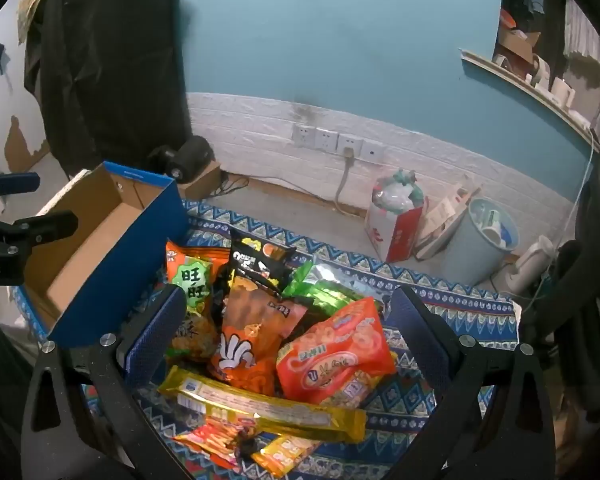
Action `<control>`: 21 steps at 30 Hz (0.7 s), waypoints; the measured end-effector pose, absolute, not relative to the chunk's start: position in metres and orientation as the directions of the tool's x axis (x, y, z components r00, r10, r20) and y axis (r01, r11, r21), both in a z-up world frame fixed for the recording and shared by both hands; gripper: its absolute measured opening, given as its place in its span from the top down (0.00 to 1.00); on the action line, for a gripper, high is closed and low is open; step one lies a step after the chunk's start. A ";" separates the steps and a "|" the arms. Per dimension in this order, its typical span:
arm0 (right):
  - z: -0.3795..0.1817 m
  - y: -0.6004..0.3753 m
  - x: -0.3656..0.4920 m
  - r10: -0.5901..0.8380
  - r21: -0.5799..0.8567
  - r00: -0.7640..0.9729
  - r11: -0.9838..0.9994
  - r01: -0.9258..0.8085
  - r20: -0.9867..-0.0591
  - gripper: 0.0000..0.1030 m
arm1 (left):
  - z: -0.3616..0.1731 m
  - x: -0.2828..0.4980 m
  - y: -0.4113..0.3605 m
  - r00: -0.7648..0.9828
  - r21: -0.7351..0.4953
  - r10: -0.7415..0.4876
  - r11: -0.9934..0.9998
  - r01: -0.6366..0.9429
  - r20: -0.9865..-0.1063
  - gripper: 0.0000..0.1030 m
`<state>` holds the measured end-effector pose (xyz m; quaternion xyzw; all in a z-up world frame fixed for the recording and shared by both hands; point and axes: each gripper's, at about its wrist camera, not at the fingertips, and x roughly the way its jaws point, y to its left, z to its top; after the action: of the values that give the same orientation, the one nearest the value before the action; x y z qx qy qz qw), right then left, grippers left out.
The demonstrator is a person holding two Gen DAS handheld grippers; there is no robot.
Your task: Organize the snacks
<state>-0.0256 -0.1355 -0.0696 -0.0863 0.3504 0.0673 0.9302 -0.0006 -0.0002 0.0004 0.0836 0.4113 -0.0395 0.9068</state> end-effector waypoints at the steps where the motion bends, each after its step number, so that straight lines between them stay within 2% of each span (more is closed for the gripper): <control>1: -0.069 -0.136 -0.026 0.065 -0.113 0.747 0.976 -0.185 -0.662 0.03 | 0.000 0.000 0.000 0.654 0.115 -0.006 0.983 0.142 -0.757 0.08; 21: -0.068 -0.135 -0.026 0.064 -0.115 0.747 0.976 -0.186 -0.662 0.03 | -0.006 0.001 -0.005 0.650 0.140 0.002 0.977 0.160 -0.760 0.08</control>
<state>-0.0259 -0.1354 -0.0680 -0.0870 0.3493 0.0672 0.9305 0.0006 -0.0046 -0.0056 0.0974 0.4161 -0.0436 0.9030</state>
